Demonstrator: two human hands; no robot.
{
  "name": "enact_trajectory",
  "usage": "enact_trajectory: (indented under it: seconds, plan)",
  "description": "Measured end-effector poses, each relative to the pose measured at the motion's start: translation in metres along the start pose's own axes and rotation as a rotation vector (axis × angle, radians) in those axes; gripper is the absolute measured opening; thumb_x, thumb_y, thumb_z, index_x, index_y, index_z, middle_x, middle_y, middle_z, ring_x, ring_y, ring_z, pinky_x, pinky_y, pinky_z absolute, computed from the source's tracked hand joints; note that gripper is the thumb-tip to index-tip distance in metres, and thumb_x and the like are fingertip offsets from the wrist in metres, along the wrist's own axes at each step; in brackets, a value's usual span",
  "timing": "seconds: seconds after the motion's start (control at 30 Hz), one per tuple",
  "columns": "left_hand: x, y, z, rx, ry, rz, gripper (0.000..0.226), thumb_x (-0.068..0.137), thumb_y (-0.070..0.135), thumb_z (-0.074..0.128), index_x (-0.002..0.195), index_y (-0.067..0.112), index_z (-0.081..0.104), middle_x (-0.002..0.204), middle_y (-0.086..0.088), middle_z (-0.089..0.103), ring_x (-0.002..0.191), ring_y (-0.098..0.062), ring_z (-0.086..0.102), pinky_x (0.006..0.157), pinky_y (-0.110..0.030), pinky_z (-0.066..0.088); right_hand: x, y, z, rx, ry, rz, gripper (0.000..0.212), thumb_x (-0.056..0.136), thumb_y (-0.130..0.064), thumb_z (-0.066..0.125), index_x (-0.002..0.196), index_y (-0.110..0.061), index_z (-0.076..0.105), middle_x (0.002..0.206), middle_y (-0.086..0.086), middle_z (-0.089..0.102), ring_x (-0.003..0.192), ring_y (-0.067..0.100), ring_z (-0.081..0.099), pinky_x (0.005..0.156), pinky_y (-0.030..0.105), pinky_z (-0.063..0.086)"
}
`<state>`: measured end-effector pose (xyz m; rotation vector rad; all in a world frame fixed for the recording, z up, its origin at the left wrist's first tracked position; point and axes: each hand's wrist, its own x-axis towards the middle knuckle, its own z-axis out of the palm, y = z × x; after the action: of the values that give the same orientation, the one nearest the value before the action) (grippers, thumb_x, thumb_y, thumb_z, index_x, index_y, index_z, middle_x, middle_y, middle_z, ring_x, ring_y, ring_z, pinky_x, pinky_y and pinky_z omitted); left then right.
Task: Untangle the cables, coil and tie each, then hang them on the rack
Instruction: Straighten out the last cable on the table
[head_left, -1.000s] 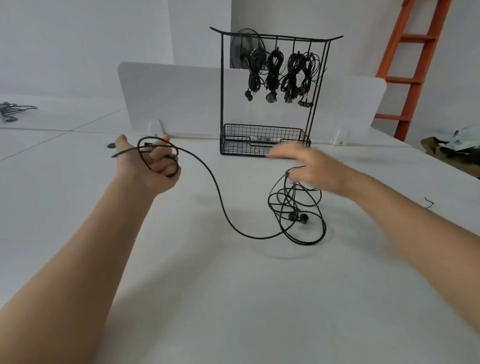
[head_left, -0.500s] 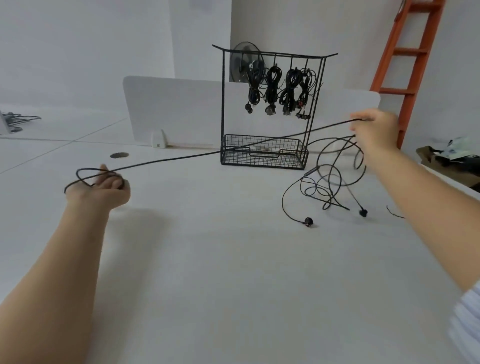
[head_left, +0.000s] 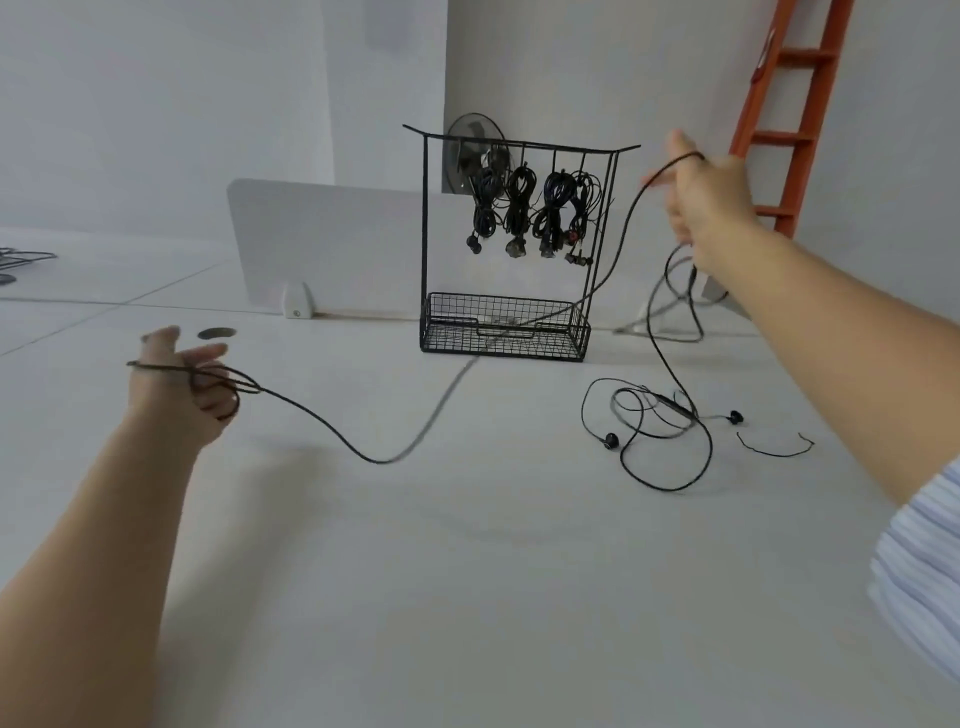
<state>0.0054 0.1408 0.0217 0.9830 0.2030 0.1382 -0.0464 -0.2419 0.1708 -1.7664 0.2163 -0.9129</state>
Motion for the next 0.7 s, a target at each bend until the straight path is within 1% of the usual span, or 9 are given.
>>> enact_trajectory:
  seconds: [0.07, 0.13, 0.2, 0.23, 0.27, 0.37, 0.47, 0.57, 0.7]
  plan:
    - [-0.011, -0.003, 0.016, 0.16, -0.051, 0.064, 0.032, 0.094, 0.03, 0.039, 0.064, 0.019, 0.037, 0.03, 0.01, 0.028, 0.021, -0.005, 0.018, 0.034, -0.01, 0.008, 0.0, -0.003, 0.005, -0.084, 0.022, -0.158, 0.042, 0.096, -0.039, 0.041, 0.065, -0.019, 0.06, 0.043, -0.012, 0.048, 0.04, -0.001, 0.043, 0.053, 0.023, 0.035]
    - [-0.016, -0.01, 0.024, 0.306, -0.062, 0.155, 0.031, 0.093, 0.019, 0.045, 0.064, 0.018, 0.035, 0.03, 0.009, 0.032, 0.021, -0.005, 0.019, 0.034, -0.006, 0.009, -0.003, 0.015, 0.007, -0.541, -0.204, -0.313, 0.032, 0.095, -0.036, 0.043, 0.095, -0.012, 0.064, 0.091, 0.006, 0.068, 0.082, 0.015, 0.058, 0.078, 0.031, 0.04]
    - [-0.018, -0.018, 0.032, 0.489, -0.077, 0.223, 0.029, 0.091, 0.011, 0.05, 0.066, 0.016, 0.037, 0.039, 0.001, 0.041, 0.026, -0.006, 0.027, 0.033, -0.009, 0.017, -0.009, 0.044, 0.005, -1.275, -0.567, -0.295, 0.046, 0.09, -0.031, 0.052, 0.134, -0.021, 0.042, 0.135, 0.017, 0.046, 0.12, 0.028, 0.041, 0.1, 0.04, 0.032]
    - [-0.017, -0.025, 0.038, 0.608, -0.089, 0.269, 0.031, 0.09, 0.008, 0.053, 0.067, 0.016, 0.035, 0.048, -0.004, 0.043, 0.032, -0.009, 0.034, 0.034, -0.013, 0.022, -0.016, 0.055, 0.004, -1.503, -0.726, -0.237, 0.06, 0.088, -0.026, 0.055, 0.142, -0.027, 0.029, 0.145, 0.015, 0.033, 0.131, 0.03, 0.028, 0.106, 0.045, 0.025]
    - [-0.021, -0.031, 0.044, 0.692, -0.1, 0.296, 0.033, 0.088, 0.005, 0.056, 0.068, 0.017, 0.032, 0.056, -0.007, 0.043, 0.04, -0.014, 0.038, 0.036, -0.018, 0.027, -0.026, 0.059, 0.007, -1.564, -0.868, -0.206, 0.066, 0.086, -0.02, 0.055, 0.144, -0.028, 0.023, 0.149, 0.013, 0.025, 0.136, 0.031, 0.02, 0.11, 0.048, 0.02]
    - [-0.031, -0.051, 0.061, 0.851, -0.207, 0.308, 0.037, 0.084, -0.006, 0.053, 0.072, 0.019, 0.028, 0.068, -0.006, 0.047, 0.049, -0.018, 0.04, 0.044, -0.024, 0.029, -0.072, 0.049, 0.028, -1.086, -1.017, -0.303, 0.056, 0.087, -0.016, 0.054, 0.14, -0.021, 0.036, 0.145, 0.004, 0.033, 0.135, 0.022, 0.025, 0.112, 0.033, 0.021]
    - [-0.044, -0.061, 0.072, 0.877, -0.338, 0.299, 0.039, 0.082, -0.013, 0.046, 0.073, 0.019, 0.025, 0.074, -0.003, 0.056, 0.047, -0.012, 0.041, 0.044, -0.02, 0.03, -0.132, 0.04, 0.053, -0.568, -0.979, -0.238, 0.052, 0.091, -0.038, 0.051, 0.137, -0.014, 0.041, 0.141, -0.002, 0.04, 0.131, 0.012, 0.035, 0.104, 0.021, 0.026]
    - [-0.056, -0.064, 0.08, 0.822, -0.447, 0.261, 0.039, 0.08, -0.019, 0.04, 0.074, 0.017, 0.026, 0.078, -0.004, 0.061, 0.051, -0.015, 0.038, 0.048, -0.025, 0.029, -0.168, 0.055, 0.074, -0.412, -0.993, -0.099, 0.06, 0.087, -0.045, 0.054, 0.137, -0.013, 0.04, 0.135, 0.0, 0.047, 0.126, 0.011, 0.043, 0.103, 0.025, 0.033]
    - [-0.063, -0.064, 0.082, 0.659, -0.491, 0.155, 0.031, 0.058, -0.009, 0.041, 0.073, 0.014, 0.029, 0.085, -0.009, 0.062, 0.057, -0.022, 0.041, 0.043, -0.022, 0.033, -0.186, 0.085, 0.086, -0.282, -0.971, -0.007, 0.023, 0.086, -0.027, 0.062, 0.101, -0.011, 0.066, 0.095, -0.002, 0.064, 0.095, 0.011, 0.059, 0.084, 0.022, 0.043]
